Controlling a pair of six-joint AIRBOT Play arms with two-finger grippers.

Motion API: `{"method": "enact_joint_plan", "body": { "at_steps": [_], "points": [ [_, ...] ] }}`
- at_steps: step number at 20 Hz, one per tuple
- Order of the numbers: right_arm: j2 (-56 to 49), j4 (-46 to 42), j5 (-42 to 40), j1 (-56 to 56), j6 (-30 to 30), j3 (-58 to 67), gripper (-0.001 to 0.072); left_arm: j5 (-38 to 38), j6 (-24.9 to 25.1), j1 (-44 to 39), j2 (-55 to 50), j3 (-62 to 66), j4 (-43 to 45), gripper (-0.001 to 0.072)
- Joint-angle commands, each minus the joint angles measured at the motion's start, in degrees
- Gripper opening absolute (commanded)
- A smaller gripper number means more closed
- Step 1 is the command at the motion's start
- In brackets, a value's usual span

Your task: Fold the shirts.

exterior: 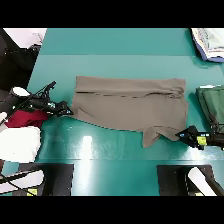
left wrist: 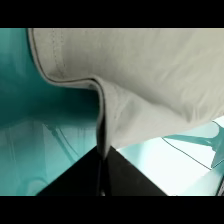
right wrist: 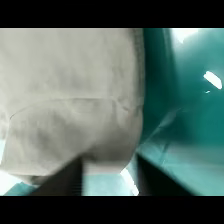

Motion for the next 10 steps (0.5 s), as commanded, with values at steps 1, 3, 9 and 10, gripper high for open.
{"method": "enact_joint_plan", "body": {
  "at_steps": [1,3,9,10],
  "points": [
    [0.1,0.6,2.6,0.0,-1.0,-0.3,0.0072,-1.2,0.0,0.0,0.0,0.0,0.1,0.0024],
    [0.1,0.0,5.4,-0.1,-1.7,0.6,0.0026,-2.9,0.0,0.0,0.4,0.1,0.9,0.0023],
    [10.0,-15.6,13.4,-0.1,1.0,12.4,0.0024,-9.6,-5.2,0.0,16.6,-1.6,14.6,0.0023],
    [12.2,-16.4,14.4,0.0,1.1,13.6,0.0023,-11.7,-5.4,0.0,20.0,-2.8,15.1,0.0023]
  ]
}}
